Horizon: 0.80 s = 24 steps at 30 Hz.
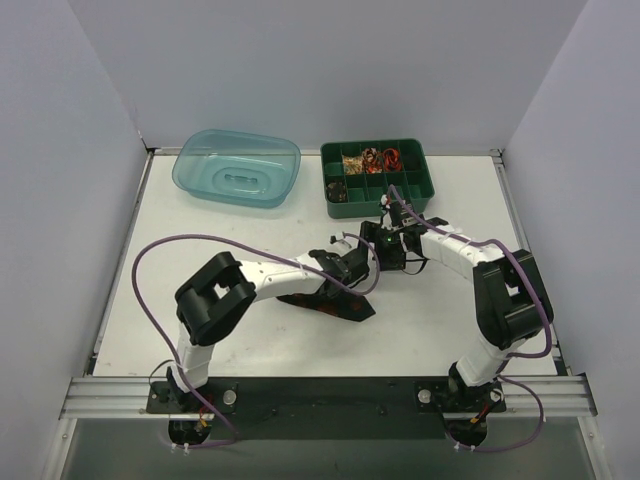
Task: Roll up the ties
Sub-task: Roll the tie at the center of the board.
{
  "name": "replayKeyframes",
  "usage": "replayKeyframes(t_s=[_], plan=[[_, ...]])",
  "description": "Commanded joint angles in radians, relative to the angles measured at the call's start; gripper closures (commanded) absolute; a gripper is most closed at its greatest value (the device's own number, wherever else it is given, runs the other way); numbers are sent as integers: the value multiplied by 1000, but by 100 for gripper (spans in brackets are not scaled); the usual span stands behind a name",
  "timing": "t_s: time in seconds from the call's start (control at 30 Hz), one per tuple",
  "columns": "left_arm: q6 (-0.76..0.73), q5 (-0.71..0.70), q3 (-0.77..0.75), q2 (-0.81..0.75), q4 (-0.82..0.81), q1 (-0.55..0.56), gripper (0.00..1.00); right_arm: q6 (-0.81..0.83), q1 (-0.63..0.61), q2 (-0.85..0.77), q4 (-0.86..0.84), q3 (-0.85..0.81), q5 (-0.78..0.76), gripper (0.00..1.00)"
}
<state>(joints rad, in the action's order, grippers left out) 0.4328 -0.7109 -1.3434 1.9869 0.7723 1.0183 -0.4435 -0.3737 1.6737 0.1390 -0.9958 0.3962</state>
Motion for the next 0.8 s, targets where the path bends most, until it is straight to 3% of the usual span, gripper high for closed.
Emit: replayKeyframes(t_s=[0.0,0.07,0.4,0.77], plan=[[75,297,50,-6,-171,8,79,6,4,-14,25,2,-8,26],[78,324,65,-28,-191,6,68,5,4,-12,27,2,-7,26],[99,395,125,-112,-232,-21,43,8,5,-2,31,-4,-3,26],[127,386,144,-195,-235,-26,36,12,2,-12,36,-4,-5,26]])
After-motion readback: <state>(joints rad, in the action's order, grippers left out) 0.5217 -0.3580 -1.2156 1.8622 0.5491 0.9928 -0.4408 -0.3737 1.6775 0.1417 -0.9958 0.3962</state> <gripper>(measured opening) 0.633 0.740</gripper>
